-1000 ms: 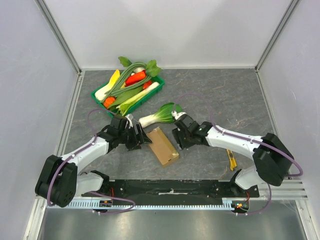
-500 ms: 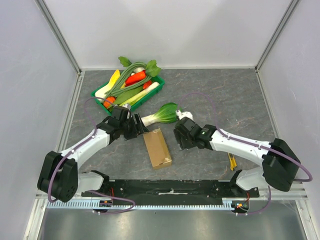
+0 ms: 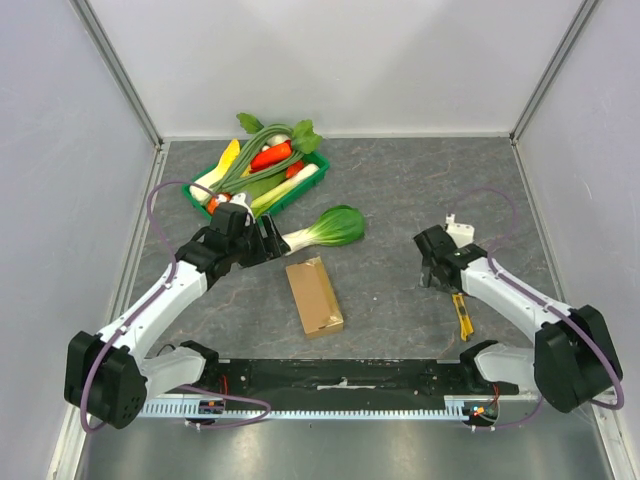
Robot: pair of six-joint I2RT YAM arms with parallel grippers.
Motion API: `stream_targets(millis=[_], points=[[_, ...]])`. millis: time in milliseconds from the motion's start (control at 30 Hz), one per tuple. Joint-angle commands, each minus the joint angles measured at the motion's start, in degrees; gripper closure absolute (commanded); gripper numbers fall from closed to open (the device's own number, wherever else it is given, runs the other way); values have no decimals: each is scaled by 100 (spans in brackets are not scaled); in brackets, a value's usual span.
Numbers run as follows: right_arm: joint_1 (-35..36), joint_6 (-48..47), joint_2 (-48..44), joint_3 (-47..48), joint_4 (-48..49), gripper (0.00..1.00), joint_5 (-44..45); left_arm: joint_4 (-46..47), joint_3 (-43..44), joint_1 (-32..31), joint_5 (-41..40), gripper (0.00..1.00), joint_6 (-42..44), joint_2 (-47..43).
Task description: Unpack the express box
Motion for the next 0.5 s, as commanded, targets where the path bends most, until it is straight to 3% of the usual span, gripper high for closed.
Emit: stream_targets(millis=[0, 233, 467], points=[[-732, 181, -400, -312, 184, 6, -436, -133, 209, -18, -106, 18, 276, -68], [-2218, -153, -375, -849, 817, 13, -1930, -299, 420, -18, -159, 18, 425, -59], [-2281, -163, -286, -1060, 940, 36, -2643, -405, 447, -9, -282, 18, 496, -130]])
